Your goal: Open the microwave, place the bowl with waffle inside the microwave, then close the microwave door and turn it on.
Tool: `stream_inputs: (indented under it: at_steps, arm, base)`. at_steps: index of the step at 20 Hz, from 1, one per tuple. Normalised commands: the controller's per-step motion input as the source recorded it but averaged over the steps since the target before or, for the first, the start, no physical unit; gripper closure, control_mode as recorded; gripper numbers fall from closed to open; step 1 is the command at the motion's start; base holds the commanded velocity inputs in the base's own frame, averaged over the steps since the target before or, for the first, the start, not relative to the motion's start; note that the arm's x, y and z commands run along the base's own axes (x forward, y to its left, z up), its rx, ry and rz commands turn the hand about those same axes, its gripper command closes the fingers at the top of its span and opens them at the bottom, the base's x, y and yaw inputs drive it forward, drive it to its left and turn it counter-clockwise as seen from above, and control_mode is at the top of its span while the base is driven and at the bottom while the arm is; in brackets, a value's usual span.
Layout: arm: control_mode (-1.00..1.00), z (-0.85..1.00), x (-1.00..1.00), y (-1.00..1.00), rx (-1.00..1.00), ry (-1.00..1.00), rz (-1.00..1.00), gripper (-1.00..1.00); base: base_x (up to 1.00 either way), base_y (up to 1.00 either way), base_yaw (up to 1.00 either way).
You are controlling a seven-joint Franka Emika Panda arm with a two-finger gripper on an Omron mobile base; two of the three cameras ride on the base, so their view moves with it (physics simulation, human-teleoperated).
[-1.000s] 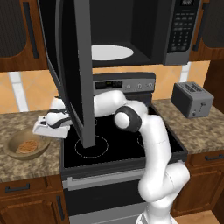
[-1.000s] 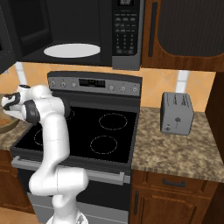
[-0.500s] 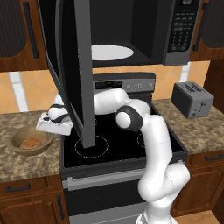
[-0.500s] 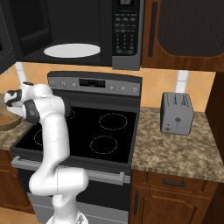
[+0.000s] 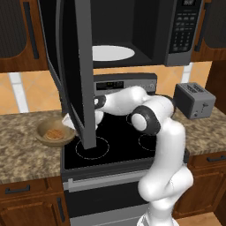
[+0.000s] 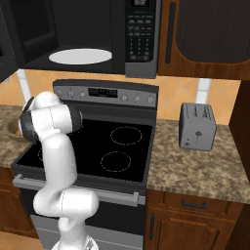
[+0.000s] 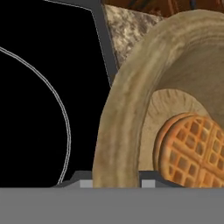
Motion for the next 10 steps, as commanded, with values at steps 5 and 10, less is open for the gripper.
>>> stream_inputs:
  at_steps: [5,10]
  arm:
    - [-1.0,0.17,-0.21,-1.0,0.0,-0.02,-0.37,1.0]
    - [-1.0,0.54,-0.16,-1.0,-0.02,-0.05,-0.35,1.0]
  base:
    - [0.0,0.0,0.0]
    - [0.0,0.0,0.0]
